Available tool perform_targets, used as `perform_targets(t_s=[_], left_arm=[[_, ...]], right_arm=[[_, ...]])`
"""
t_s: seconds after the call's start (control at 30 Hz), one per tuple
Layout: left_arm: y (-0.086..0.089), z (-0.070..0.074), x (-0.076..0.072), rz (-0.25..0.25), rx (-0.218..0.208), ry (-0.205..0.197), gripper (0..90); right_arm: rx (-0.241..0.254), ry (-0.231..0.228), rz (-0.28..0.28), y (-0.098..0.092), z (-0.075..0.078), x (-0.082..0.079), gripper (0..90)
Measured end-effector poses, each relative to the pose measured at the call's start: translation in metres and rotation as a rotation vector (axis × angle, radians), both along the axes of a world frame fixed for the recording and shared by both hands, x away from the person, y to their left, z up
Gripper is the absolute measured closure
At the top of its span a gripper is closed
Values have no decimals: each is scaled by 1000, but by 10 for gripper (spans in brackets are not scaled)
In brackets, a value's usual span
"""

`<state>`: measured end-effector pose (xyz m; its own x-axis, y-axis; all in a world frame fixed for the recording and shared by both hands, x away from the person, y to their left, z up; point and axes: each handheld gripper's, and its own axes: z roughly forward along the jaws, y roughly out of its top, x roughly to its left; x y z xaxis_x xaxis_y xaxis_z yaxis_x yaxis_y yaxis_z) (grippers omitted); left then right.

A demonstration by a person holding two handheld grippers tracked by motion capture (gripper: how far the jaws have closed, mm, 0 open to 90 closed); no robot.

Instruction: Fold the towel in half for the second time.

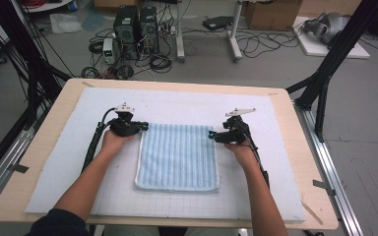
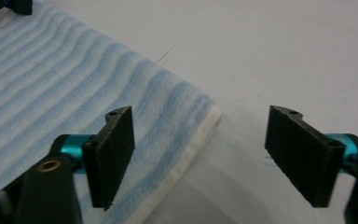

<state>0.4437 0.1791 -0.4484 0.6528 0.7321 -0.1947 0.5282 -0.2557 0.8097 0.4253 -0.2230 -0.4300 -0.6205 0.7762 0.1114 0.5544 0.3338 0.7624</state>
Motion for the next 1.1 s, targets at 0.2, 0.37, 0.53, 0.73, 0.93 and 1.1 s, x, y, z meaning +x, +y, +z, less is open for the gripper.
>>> perform_targets(t_s=[0.2,0.37,0.53,0.73,0.93,1.1], left_arm=[[0,-1,0,-1,0,6,864],[1,-1,0,-3,3,13,864],[1,-2,0,-3,1,14,864],[5,5,3,28,-38,-31,867],[12,22,7,51,-140,-83,866],[16,28,0,15,-168,-106,865]], right_arm=[[1,28,4,7,0,13,392],[-31,67,0,12,-10,23,500],[-41,75,14,17,-13,24,739],[-73,20,19,22,-7,23,846],[-23,-71,-26,20,8,26,848],[19,-75,-17,16,11,22,846]])
